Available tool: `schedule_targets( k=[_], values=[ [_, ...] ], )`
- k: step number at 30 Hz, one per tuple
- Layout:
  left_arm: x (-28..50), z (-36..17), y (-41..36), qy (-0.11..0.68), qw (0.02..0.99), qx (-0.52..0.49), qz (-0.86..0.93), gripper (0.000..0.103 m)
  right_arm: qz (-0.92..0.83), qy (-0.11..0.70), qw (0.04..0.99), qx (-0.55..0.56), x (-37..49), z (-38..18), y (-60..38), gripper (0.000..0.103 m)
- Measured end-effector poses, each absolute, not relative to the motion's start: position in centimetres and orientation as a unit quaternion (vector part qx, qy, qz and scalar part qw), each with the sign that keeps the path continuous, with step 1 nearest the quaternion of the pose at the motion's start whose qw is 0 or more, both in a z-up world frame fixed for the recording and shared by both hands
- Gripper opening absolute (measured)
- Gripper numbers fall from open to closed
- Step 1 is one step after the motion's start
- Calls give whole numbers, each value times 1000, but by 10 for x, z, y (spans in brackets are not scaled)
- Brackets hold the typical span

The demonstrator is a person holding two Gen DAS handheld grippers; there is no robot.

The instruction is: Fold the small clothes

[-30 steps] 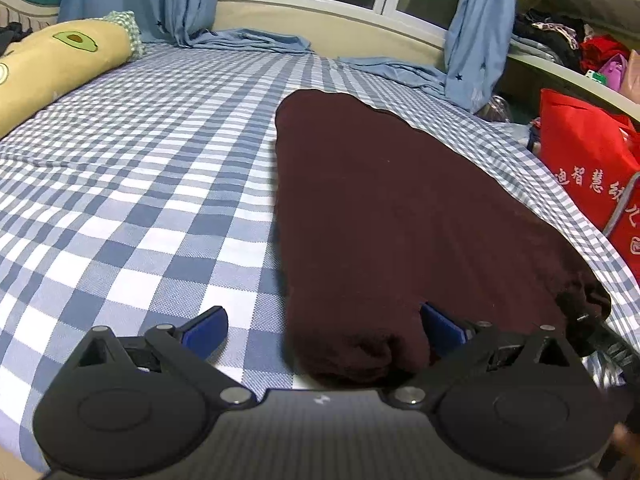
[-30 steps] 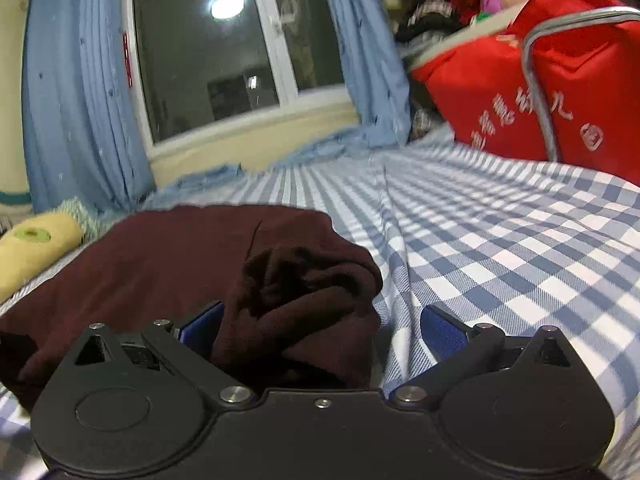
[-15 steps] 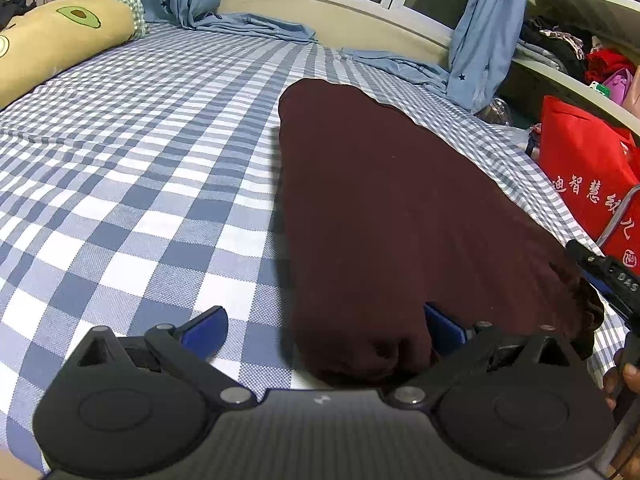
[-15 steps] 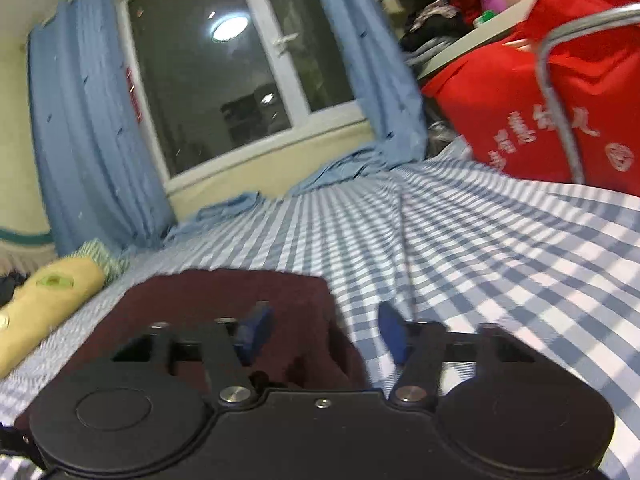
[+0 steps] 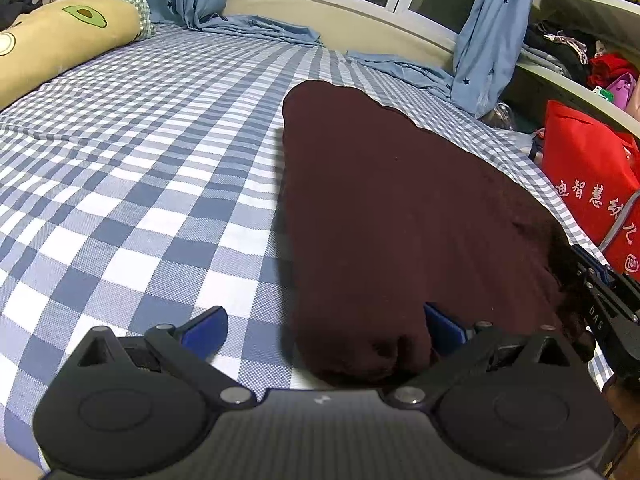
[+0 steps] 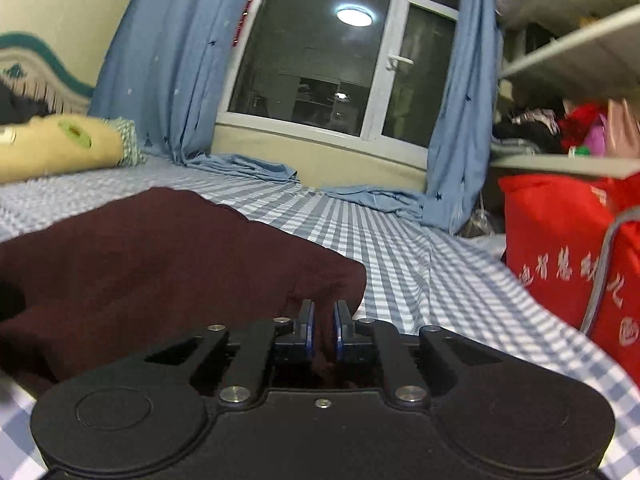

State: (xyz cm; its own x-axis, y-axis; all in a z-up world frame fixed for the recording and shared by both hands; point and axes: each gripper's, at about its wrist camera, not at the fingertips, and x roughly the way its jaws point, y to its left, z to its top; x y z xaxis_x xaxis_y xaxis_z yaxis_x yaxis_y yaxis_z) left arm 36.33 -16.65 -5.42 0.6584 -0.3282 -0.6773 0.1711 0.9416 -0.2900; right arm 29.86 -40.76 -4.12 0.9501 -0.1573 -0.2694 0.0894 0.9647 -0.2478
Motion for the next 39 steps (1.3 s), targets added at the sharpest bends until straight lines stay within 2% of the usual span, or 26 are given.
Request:
schedule_targets(
  k=[4, 6, 8, 10, 12, 15, 19, 20, 23, 27, 33, 39],
  values=[
    [363, -55, -166, 389, 905, -106, -138, 103, -58, 132, 972, -185, 296, -43, -397, 10],
    [362, -55, -167, 389, 905, -106, -138, 103, -43, 123, 969, -208, 294, -43, -391, 2],
    [362, -55, -167, 389, 905, -105, -138, 103, -37, 124, 970, -207, 294, -43, -389, 2],
    [362, -54, -167, 389, 905, -104, -137, 103, -43, 130, 973, -185, 297, -41, -394, 3],
    [362, -54, -168, 389, 905, -103, -136, 103, -54, 136, 980, -136, 298, -37, -407, 10],
    [361, -55, -168, 386, 907, -104, -135, 103, -45, 153, 986, -39, 302, -28, -437, 28],
    [360, -56, -166, 384, 906, -112, -136, 103, -23, 194, 978, 74, 316, -24, -483, 70],
    [359, -56, -166, 383, 907, -113, -136, 103, -16, 195, 977, 83, 318, -23, -488, 74],
    [359, -56, -165, 382, 907, -113, -137, 103, 21, 210, 971, 117, 328, -21, -506, 96],
    [360, -57, -164, 383, 906, -118, -141, 103, 63, 240, 954, 168, 347, -25, -523, 100],
    [362, -57, -162, 384, 903, -124, -149, 103, 100, 315, 918, 220, 377, -52, -542, 100],
    [361, -58, -164, 379, 905, -122, -147, 103, 109, 288, 929, 206, 364, -57, -539, 102]
  ],
)
